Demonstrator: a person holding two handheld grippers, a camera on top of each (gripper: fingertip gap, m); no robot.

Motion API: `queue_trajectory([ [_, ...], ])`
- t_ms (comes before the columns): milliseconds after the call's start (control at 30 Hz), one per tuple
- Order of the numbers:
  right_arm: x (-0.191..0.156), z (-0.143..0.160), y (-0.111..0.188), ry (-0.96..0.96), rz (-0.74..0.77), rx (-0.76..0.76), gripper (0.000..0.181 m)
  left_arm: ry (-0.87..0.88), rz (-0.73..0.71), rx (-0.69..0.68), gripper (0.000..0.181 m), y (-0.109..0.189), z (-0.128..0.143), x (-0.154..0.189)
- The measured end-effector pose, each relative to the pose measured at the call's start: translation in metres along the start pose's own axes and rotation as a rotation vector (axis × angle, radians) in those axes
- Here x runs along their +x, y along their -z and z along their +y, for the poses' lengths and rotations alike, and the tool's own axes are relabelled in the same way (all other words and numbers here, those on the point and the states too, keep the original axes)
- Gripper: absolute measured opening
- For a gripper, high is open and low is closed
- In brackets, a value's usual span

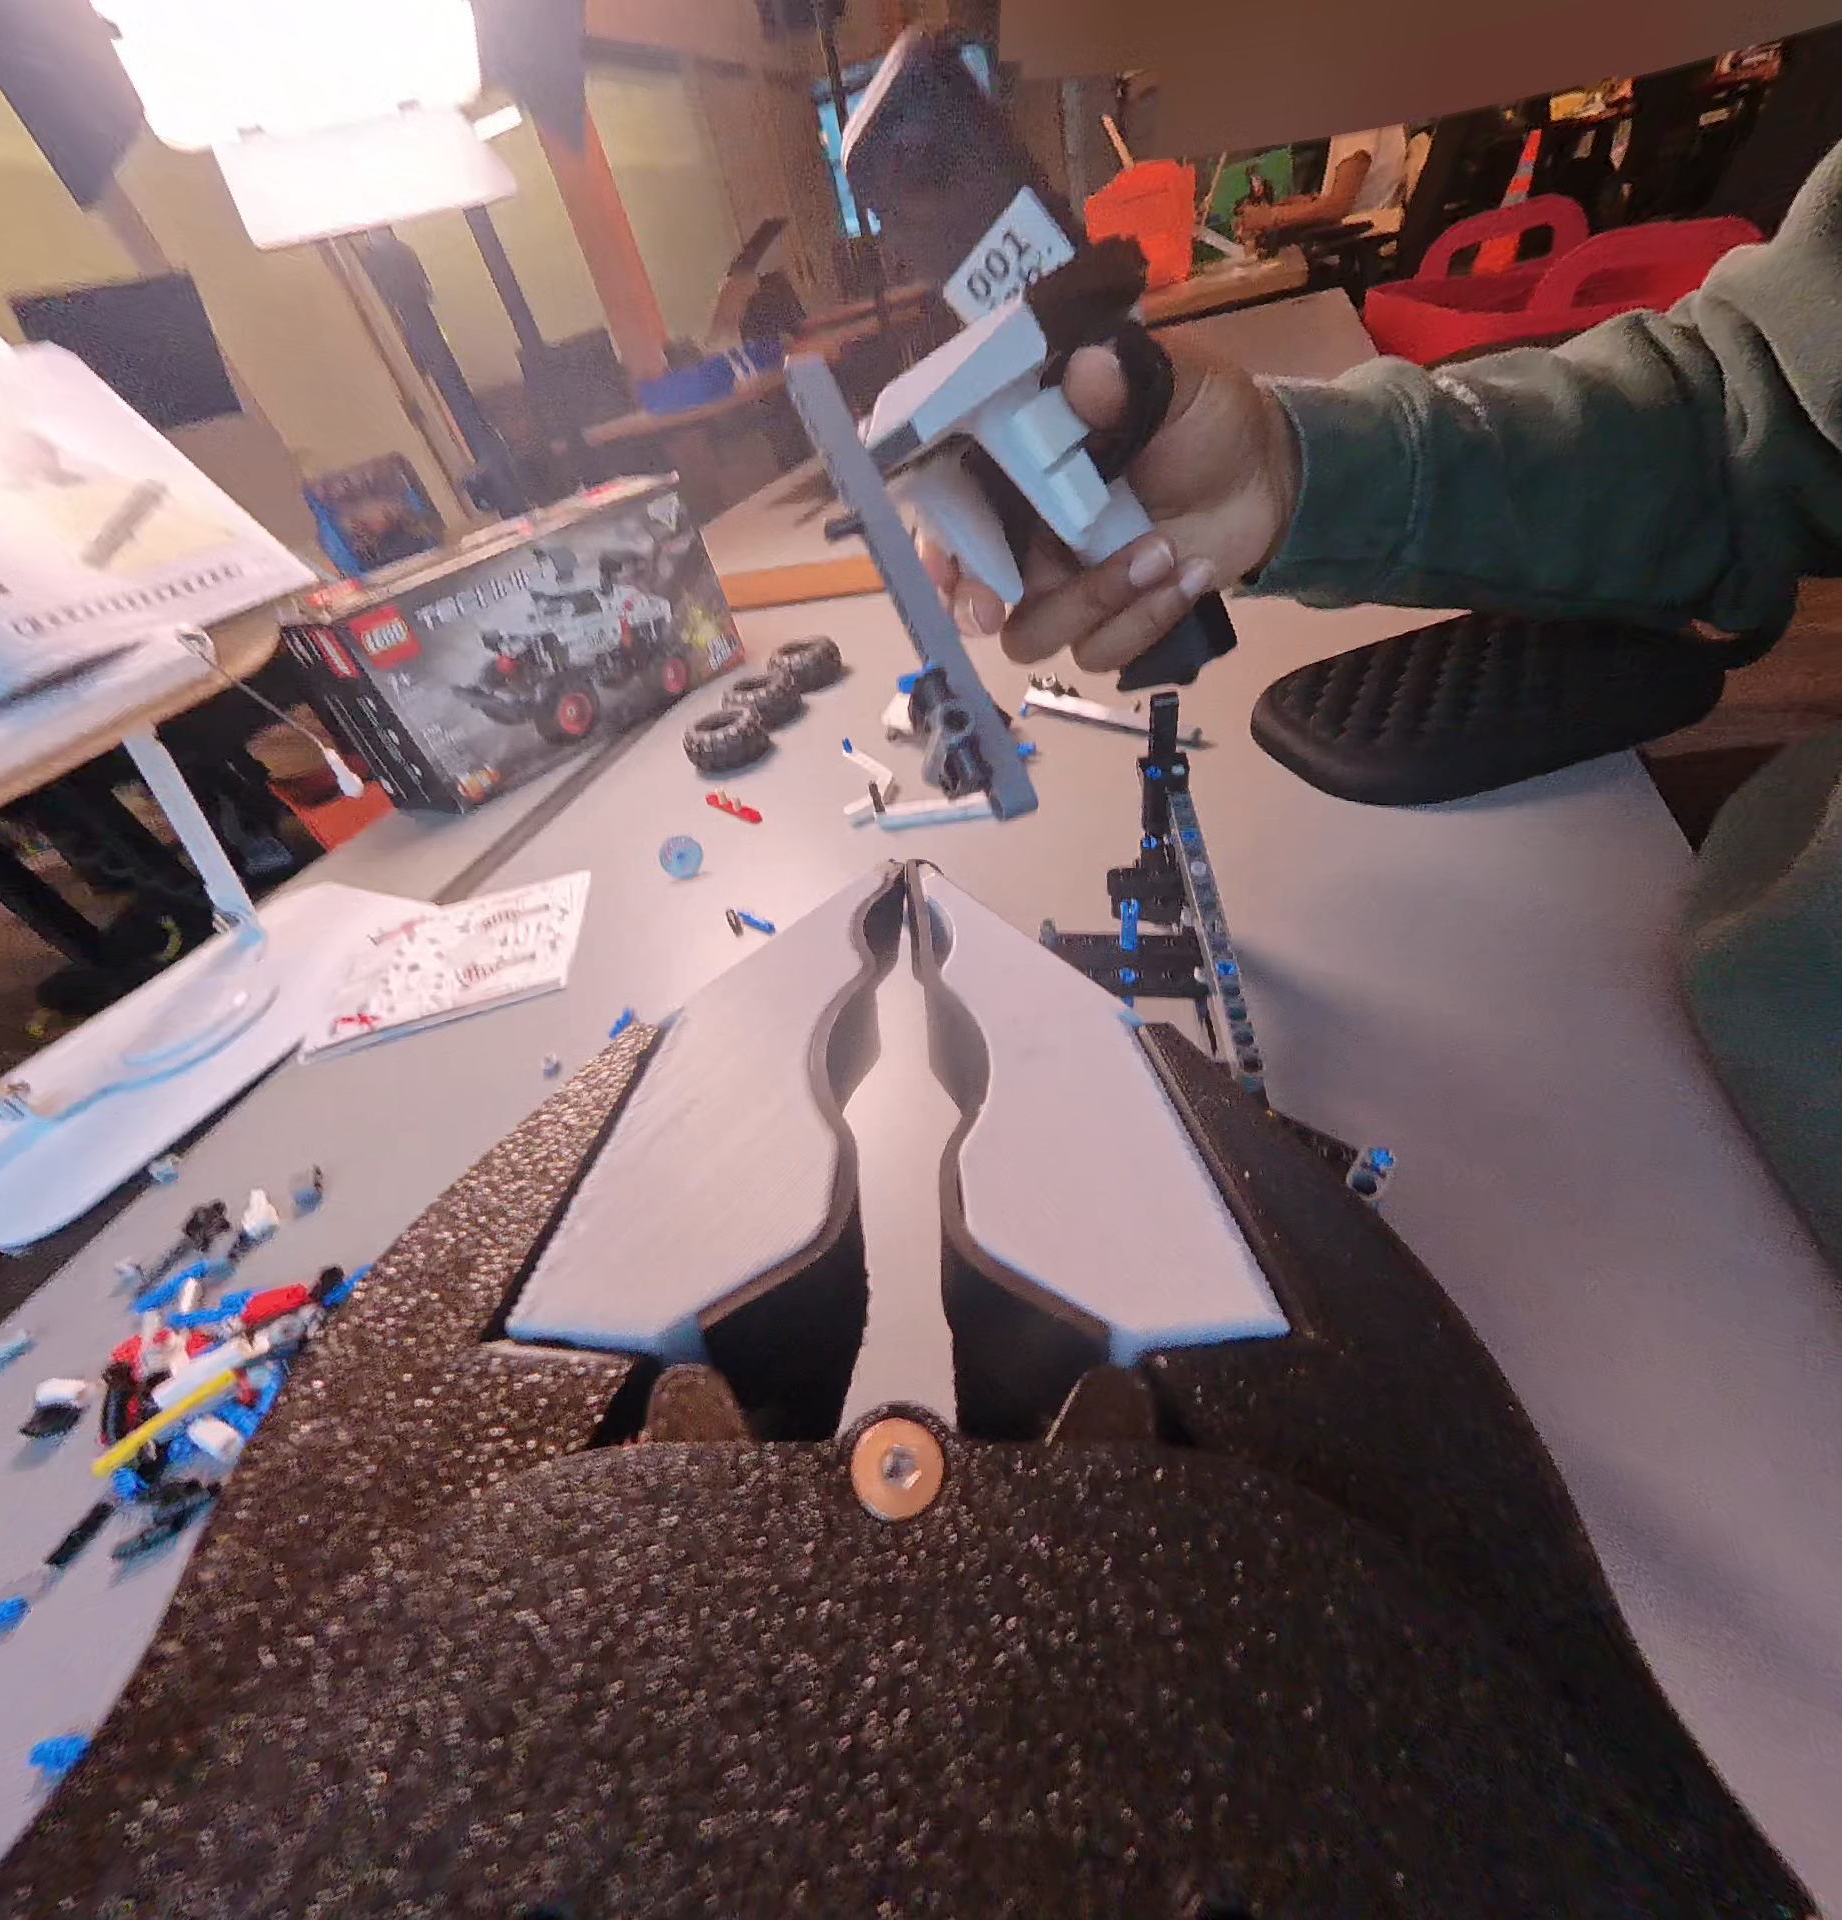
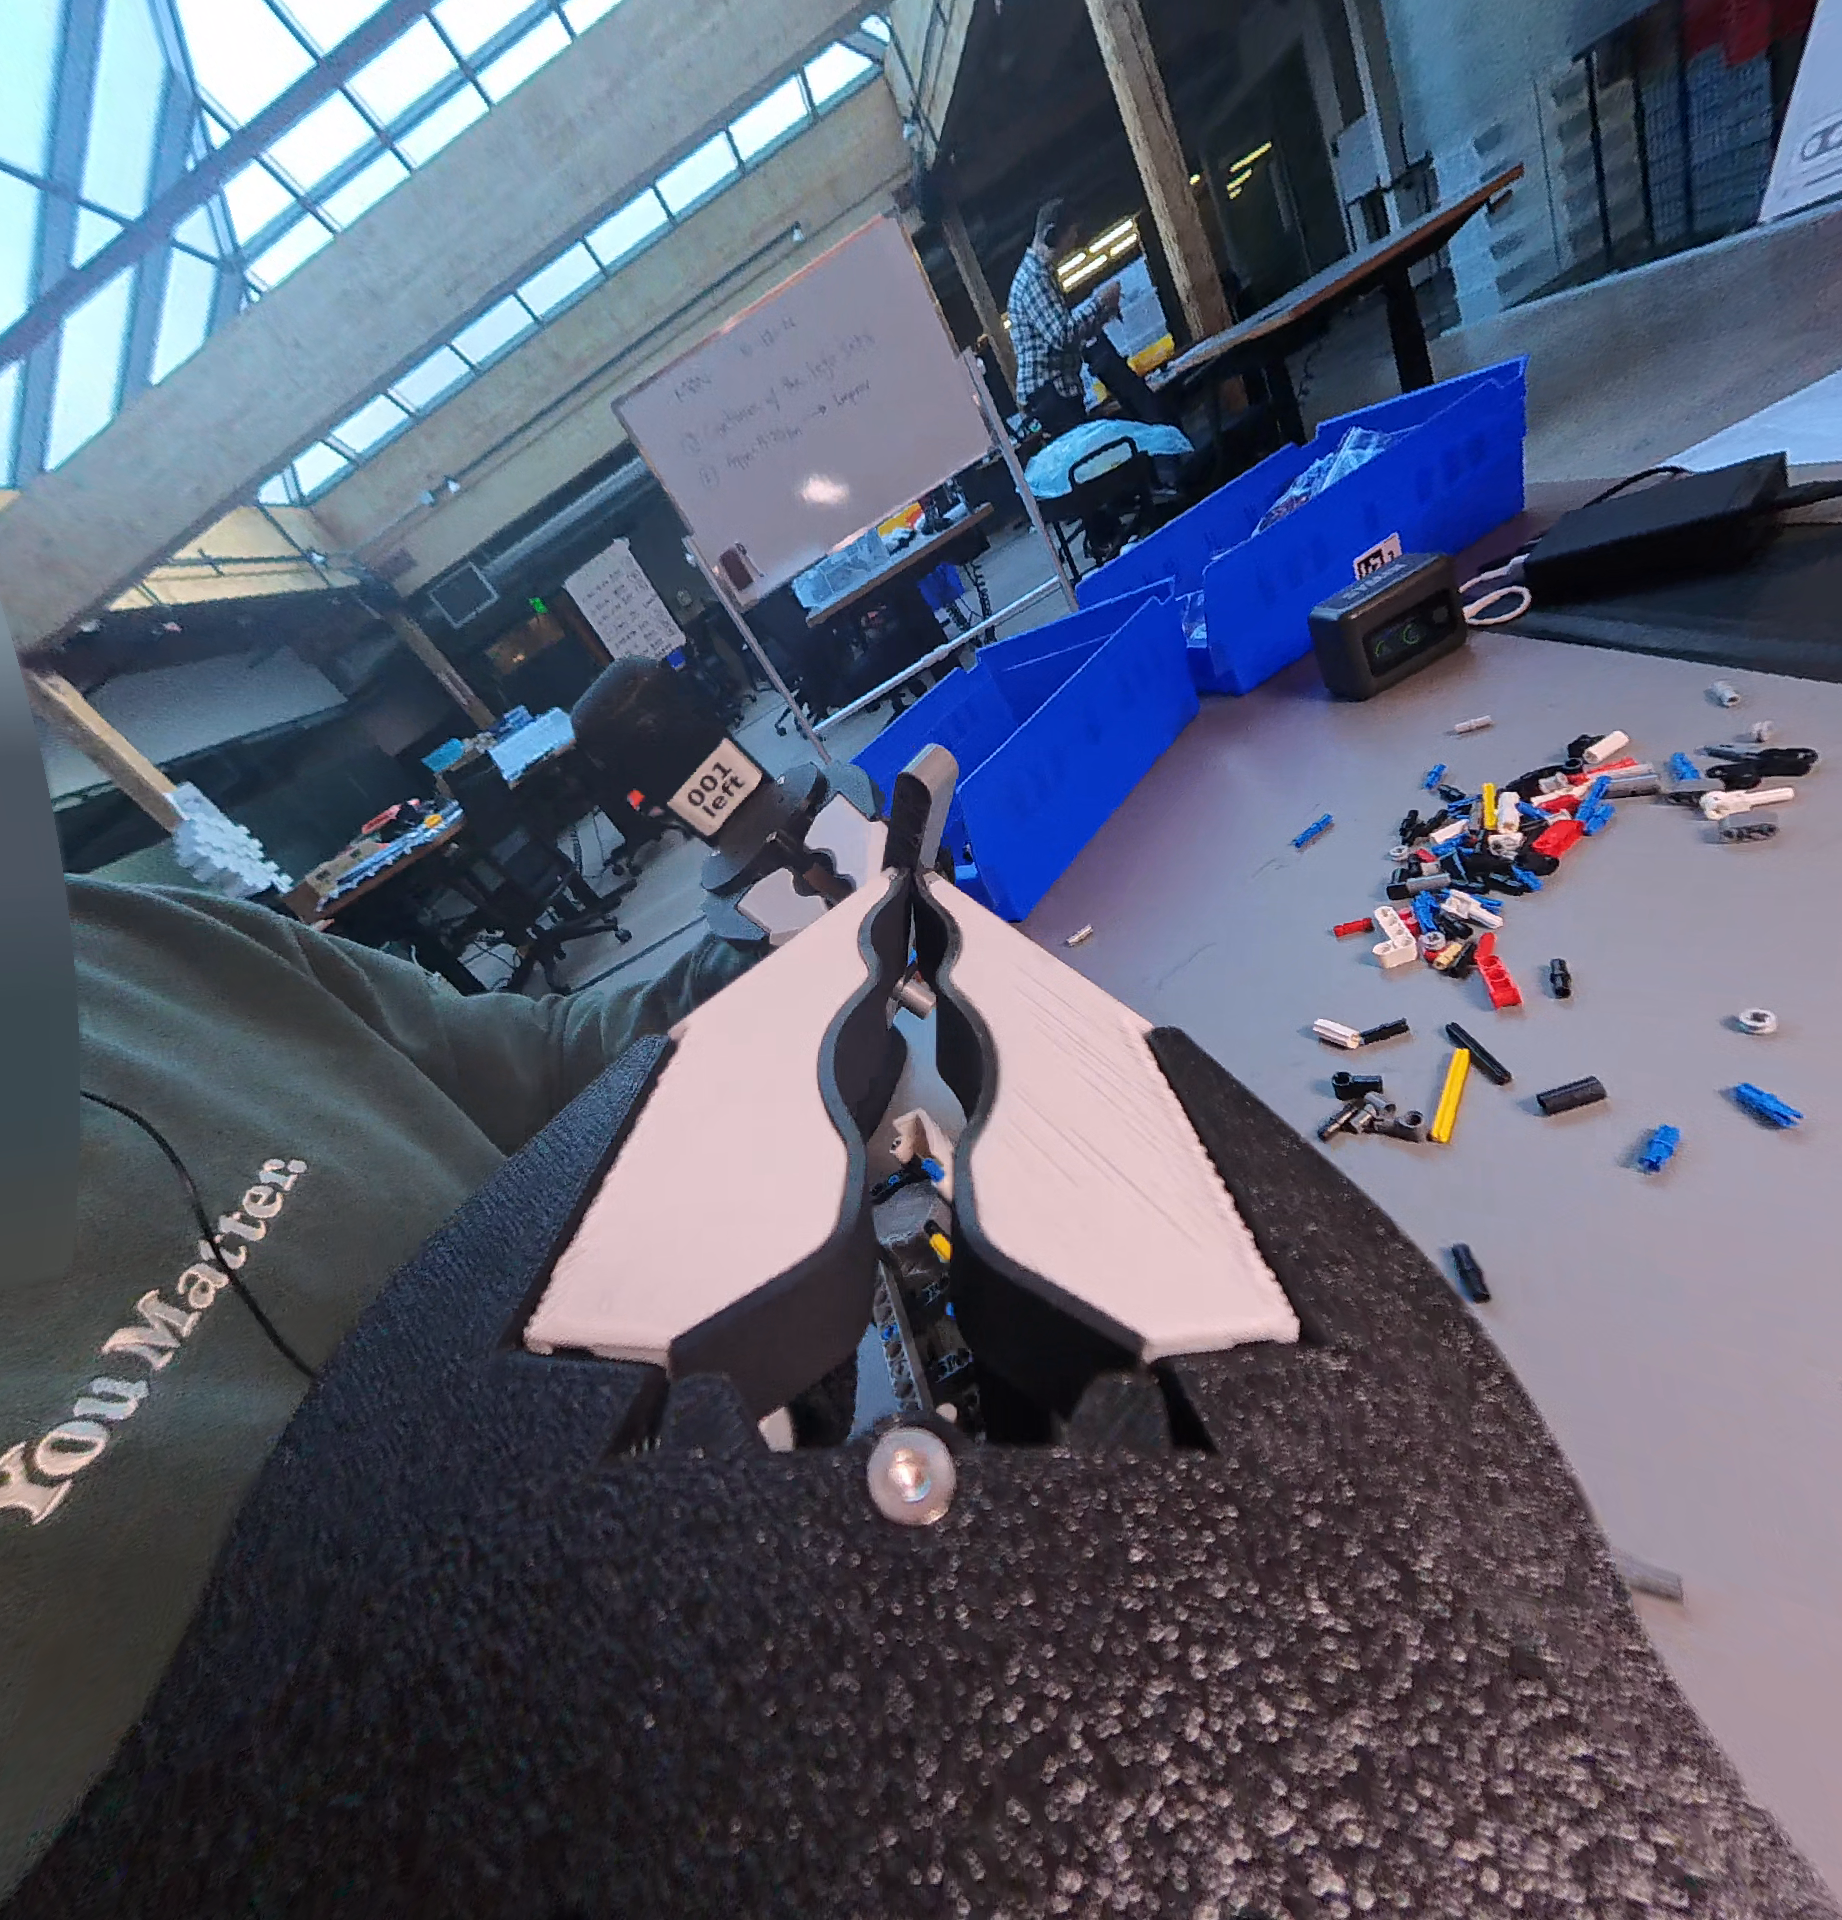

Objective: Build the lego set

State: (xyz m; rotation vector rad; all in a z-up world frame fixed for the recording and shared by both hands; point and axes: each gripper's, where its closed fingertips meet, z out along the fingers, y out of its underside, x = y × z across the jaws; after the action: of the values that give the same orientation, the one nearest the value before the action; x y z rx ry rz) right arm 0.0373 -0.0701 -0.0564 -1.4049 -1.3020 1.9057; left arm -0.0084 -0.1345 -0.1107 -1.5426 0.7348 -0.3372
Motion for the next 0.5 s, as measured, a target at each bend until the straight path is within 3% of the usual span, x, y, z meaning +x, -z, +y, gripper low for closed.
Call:
queue_trajectory([
  [100, 0.007, -0.007, 0.026, 0.095, 0.054, -0.041, 0.000, 0.162, 0.133, -0.100, 0.025, 0.012, 0.018, 0.006],
  [200, 0.022, -0.006, 0.069, 0.276, 0.210, -0.159, 0.000, 0.367, 0.284, -0.268, 0.055, 0.026, 0.047, 0.026],
  [300, 0.044, 0.019, 0.103, 0.490, 0.404, -0.325, 0.000, 0.429, 0.333, -0.397, 0.055, 0.022, 0.077, 0.044],
  [367, 0.052, 0.041, 0.111, 0.631, 0.478, -0.385, 0.000, 0.397, 0.342, -0.500, 0.044, 0.016, 0.092, 0.053],
  [433, 0.051, 0.062, 0.112, 0.790, 0.504, -0.429, 0.000, 0.369, 0.348, -0.514, 0.027, 0.010, 0.090, 0.056],
  [500, 0.049, 0.078, 0.111, 0.920, 0.522, -0.473, 0.000, 0.277, 0.318, -0.535, 0.022, 0.008, 0.089, 0.055],
])
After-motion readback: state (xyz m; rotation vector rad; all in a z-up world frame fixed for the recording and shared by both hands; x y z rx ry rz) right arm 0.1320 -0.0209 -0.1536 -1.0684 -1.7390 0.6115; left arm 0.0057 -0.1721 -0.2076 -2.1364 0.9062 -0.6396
